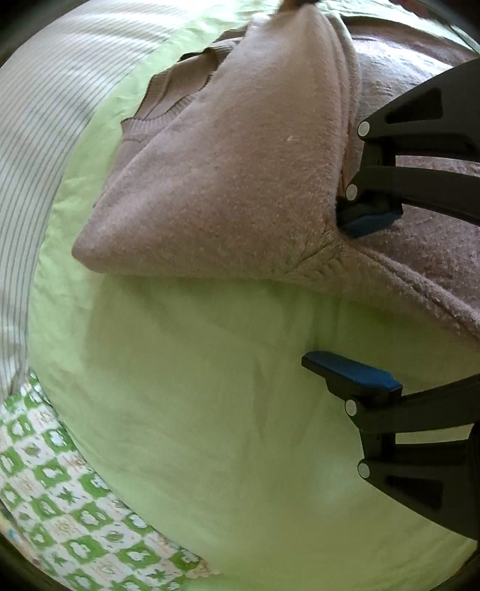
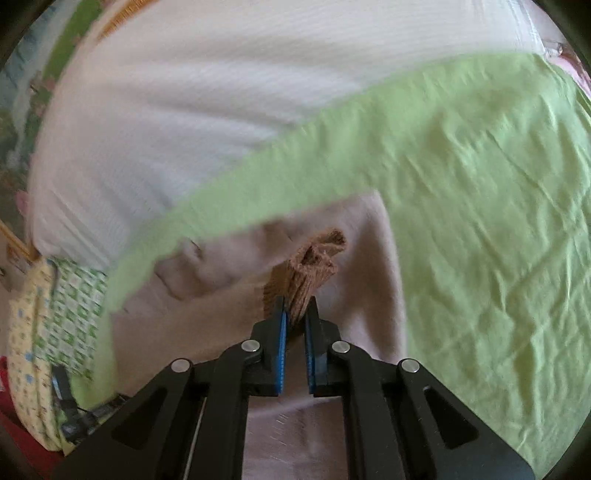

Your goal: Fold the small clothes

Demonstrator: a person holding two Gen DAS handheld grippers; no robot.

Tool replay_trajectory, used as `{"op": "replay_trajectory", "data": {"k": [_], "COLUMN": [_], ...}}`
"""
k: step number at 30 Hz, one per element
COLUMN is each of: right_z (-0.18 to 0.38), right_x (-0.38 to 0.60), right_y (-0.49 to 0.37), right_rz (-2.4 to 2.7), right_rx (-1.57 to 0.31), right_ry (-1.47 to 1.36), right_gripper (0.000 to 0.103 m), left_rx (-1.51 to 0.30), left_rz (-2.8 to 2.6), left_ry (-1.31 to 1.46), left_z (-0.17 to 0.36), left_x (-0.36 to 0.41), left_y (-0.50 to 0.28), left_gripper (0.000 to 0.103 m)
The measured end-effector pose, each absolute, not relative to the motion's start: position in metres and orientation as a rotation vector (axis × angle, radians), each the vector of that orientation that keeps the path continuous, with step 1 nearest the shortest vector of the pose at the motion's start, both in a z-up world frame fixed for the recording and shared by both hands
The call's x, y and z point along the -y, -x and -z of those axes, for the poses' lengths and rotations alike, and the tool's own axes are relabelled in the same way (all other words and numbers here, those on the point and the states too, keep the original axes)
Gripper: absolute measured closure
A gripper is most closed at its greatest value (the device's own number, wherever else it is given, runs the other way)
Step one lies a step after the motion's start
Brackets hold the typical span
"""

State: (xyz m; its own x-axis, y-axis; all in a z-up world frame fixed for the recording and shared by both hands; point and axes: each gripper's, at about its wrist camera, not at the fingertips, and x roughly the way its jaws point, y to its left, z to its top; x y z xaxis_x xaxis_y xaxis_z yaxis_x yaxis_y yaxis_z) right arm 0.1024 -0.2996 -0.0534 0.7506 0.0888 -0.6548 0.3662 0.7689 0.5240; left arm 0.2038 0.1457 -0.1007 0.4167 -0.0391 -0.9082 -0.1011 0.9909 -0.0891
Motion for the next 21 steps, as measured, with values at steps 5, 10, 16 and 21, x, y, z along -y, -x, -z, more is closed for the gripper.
{"op": "replay_trajectory", "data": {"k": [5,10,16,21], "right_z": [0.065,0.078,0.084,0.075], "right_x": [0.293,0.288,0.284,0.288], "right_y": [-0.112,-0.116,-0.106,-0.088], "right_rz": [0.139,0.138,0.13,0.17], "right_rx": [-0.79,-0.841,-0.866,-0.871], "right_ry": [-0.638,-0.633,-0.632,-0.634], "right_gripper": [0.094,0.093,0.088,0.087], "left_rx": [-1.146,-1.144,-1.149,-1.185], "left_rz": [-0.05,-0.051,-0.031,-0.032], "left_ry": [0.188,0.236,0.304,0.255], "left_z": [0.105,0.107,0.108,0.103], "left_x": [-0.166,-0.174,-0.19,-0.197], "left_y": [-0.208,-0.204,-0.199,-0.181], "left_gripper": [0.043,0.042,0.042,0.043]}}
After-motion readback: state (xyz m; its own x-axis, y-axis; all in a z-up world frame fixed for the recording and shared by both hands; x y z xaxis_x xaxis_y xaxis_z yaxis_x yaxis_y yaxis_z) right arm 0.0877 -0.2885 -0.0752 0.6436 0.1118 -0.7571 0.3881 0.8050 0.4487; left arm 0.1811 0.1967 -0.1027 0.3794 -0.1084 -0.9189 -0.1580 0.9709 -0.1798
